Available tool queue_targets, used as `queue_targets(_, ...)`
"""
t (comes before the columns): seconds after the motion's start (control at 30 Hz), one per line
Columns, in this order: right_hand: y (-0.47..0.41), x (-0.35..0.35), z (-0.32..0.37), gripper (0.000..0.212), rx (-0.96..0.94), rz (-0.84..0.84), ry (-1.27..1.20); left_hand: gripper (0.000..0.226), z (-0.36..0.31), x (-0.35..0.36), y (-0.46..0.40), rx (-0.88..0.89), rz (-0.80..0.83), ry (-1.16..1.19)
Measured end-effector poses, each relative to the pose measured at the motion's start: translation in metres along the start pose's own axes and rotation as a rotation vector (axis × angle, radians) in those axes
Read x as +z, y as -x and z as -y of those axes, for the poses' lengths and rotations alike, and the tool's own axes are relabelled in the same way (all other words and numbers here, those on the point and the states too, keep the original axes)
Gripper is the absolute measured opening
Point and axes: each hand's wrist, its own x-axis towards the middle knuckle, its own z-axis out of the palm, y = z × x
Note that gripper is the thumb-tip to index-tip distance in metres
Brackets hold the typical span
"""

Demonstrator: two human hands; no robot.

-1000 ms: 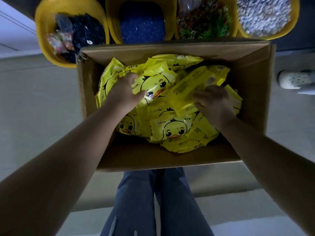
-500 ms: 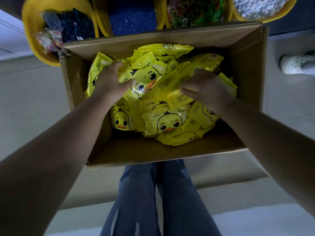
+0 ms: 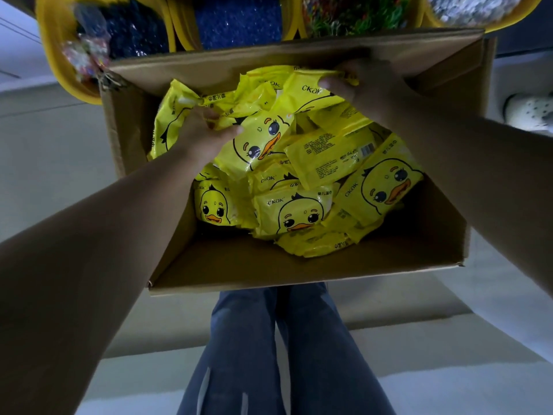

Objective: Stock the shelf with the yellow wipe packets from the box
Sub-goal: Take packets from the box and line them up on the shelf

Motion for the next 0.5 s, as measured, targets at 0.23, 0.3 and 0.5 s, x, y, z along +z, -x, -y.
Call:
queue_targets(0.23,0.02,-0.021,0.025,0.049,-0.026,-0.175,-0.052,0.041,-0.002,-0.018,0.023,0.133,0.104,-0.007)
queue_targets(0.3,0.027,-0.021,0.024,0.048,0.071,-0.092,-0.115,0.04,0.004,-0.022,0.032,0.096,0.128,0.011)
queue_targets(0.5,0.055,0.014,0.001,0.055,0.477,0.139,-0.068,0.038,0.02,-0.017,0.037,-0.053,0.145,0.13)
